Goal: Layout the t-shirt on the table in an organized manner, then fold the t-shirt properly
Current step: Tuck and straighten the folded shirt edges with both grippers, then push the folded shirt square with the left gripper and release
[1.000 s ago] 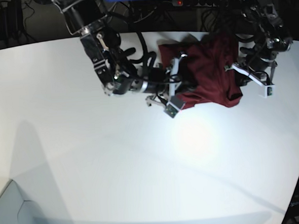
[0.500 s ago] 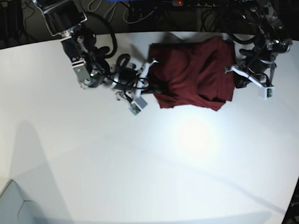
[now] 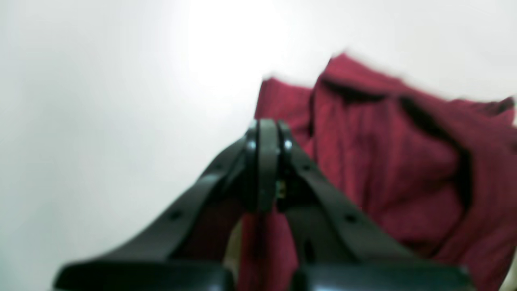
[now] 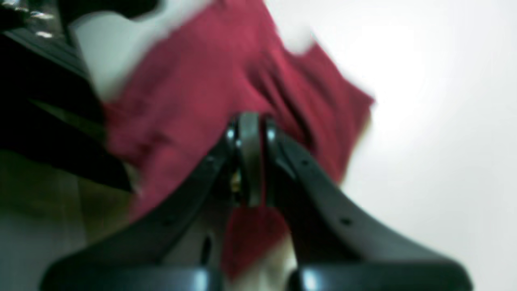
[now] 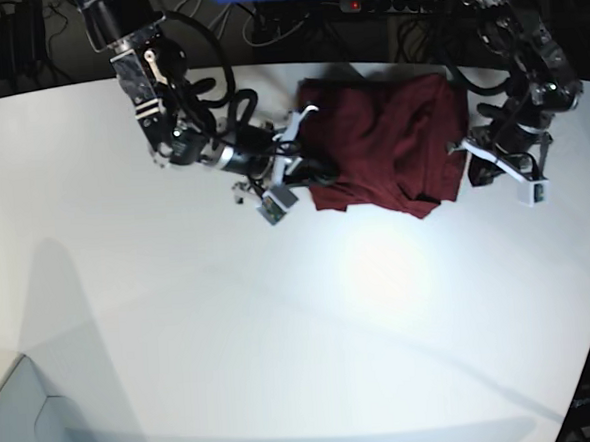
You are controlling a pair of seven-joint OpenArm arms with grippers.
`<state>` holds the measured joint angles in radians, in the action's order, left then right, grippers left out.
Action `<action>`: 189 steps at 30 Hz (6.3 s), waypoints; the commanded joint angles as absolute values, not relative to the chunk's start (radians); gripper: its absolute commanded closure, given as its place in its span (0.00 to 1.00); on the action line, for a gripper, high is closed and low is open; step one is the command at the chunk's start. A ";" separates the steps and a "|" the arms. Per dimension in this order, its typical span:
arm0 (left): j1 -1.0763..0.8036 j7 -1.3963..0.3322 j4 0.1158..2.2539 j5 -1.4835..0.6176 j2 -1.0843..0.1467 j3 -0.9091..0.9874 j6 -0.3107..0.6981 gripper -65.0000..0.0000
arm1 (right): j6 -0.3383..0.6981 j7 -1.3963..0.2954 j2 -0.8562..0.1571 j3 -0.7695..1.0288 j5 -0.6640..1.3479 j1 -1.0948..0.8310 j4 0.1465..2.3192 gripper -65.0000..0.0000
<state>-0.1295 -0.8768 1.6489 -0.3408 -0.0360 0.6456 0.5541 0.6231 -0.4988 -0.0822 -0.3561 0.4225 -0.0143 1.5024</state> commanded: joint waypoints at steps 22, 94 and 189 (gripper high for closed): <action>-0.173 -0.981 1.649 -0.492 -0.033 0.625 0.561 0.38 | 0.630 -0.476 -0.119 -0.355 0.443 -0.028 1.615 1.00; -0.183 -0.981 1.695 -0.483 0.022 0.536 0.553 1.00 | 0.630 -0.476 -0.120 -0.355 0.441 -0.036 1.607 1.00; 0.588 -0.803 1.081 -0.516 -0.249 -0.727 0.561 1.00 | 0.698 -0.647 -0.166 0.963 0.440 -0.338 1.862 1.00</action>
<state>0.5625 -0.8082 1.0679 -0.5053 -0.2497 -0.7387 0.5533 0.6922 -0.6704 -0.1505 0.9558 0.4244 -0.3317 1.8458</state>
